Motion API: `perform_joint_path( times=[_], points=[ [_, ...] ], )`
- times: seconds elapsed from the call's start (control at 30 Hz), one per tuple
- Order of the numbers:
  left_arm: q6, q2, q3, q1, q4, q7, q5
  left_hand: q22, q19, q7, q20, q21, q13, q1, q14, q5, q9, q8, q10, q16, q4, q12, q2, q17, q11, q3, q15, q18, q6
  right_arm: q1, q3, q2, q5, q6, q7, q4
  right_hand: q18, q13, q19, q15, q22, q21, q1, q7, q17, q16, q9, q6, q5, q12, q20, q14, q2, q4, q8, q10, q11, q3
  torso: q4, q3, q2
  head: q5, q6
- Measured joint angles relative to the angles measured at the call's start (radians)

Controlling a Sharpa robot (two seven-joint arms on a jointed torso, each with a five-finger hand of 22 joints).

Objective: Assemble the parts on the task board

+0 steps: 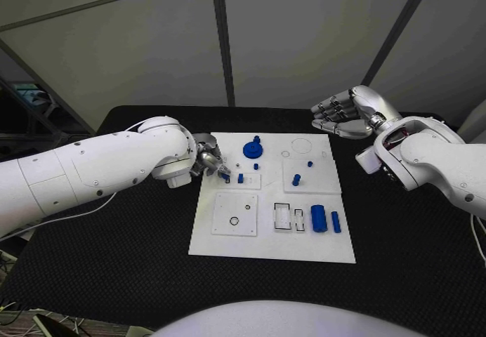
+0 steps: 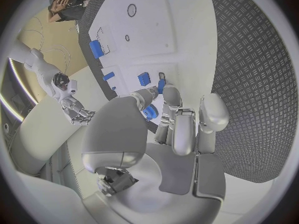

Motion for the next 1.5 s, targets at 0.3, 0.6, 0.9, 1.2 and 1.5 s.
perform_joint_path(
  times=[0.3,0.6,0.9,1.2,1.5],
  points=[
    [0.015,0.006,0.001,-0.001,0.004,-0.006,-0.014,0.002,0.007,0.000,0.000,0.004,-0.003,-0.007,0.000,0.000,0.002,0.005,0.000,0.000,-0.003,0.000,-0.007,0.000,0.000,0.003,0.000,0.000,0.000,0.000,0.000,0.002,0.000,-0.001,0.000,-0.001,0.000,0.000,0.003,0.000,-0.002,-0.005,-0.004,0.003,-0.002,0.000,-0.001,-0.004,0.000,-0.005,0.003,0.000,-0.004,-0.004,0.000,-0.004,0.004,-0.004,0.0003,-0.0001,0.000,0.001,-0.004],
    [0.041,0.008,-0.001,-0.002,0.008,-0.013,-0.020,0.005,0.007,-0.003,0.000,0.004,-0.006,-0.012,-0.003,0.000,0.002,0.005,0.002,0.000,-0.010,0.000,-0.012,0.000,-0.002,0.015,-0.003,0.000,0.003,0.000,0.000,0.003,0.001,-0.001,0.000,-0.002,0.000,0.000,0.007,0.000,-0.004,-0.005,-0.004,0.003,-0.003,0.000,-0.001,-0.003,0.000,-0.005,0.000,0.000,-0.004,-0.004,0.000,-0.004,0.004,-0.004,0.0009,0.0002,-0.001,0.001,-0.005],
    [0.055,0.009,0.000,0.000,0.009,-0.021,-0.025,0.005,0.007,-0.003,0.000,0.004,-0.007,-0.015,-0.003,0.002,0.004,0.005,0.003,0.000,-0.012,0.000,-0.014,0.000,-0.003,0.018,-0.003,0.000,0.003,0.000,0.000,0.003,-0.010,-0.001,-0.002,-0.002,0.000,0.000,0.007,0.000,-0.005,-0.005,-0.004,0.003,-0.003,0.000,-0.001,-0.003,0.000,-0.005,0.000,0.000,-0.004,-0.007,0.000,-0.004,0.004,-0.007,0.0009,0.0005,-0.001,0.001,-0.006],
    [0.062,0.023,0.000,0.001,-0.006,-0.029,-0.028,0.005,0.007,-0.003,0.000,0.004,-0.010,-0.026,-0.003,0.004,0.008,0.005,0.003,0.000,-0.014,-0.001,-0.015,0.000,-0.003,0.028,-0.003,0.000,0.003,0.000,0.000,0.005,-0.029,0.000,-0.003,-0.002,0.000,0.000,0.007,0.000,-0.005,-0.009,-0.004,0.003,-0.003,0.000,-0.001,-0.003,0.000,-0.005,0.000,0.000,-0.004,-0.007,0.000,-0.004,0.004,-0.007,0.0007,0.0002,0.000,-0.001,-0.007],
    [0.078,0.040,-0.002,0.004,-0.025,-0.035,-0.025,0.011,0.011,-0.014,-0.004,0.004,-0.029,-0.062,-0.001,0.003,0.010,0.017,0.020,0.000,-0.018,-0.017,-0.006,0.001,-0.012,0.046,-0.008,0.000,0.017,0.000,0.000,0.005,-0.045,0.000,-0.004,0.000,0.000,0.000,0.007,0.000,-0.005,-0.009,-0.004,0.003,-0.004,0.000,-0.001,-0.003,0.000,-0.005,0.000,0.000,-0.004,-0.007,0.000,-0.004,0.003,-0.007,-0.0001,0.0006,0.000,-0.005,-0.011]
  ],
)
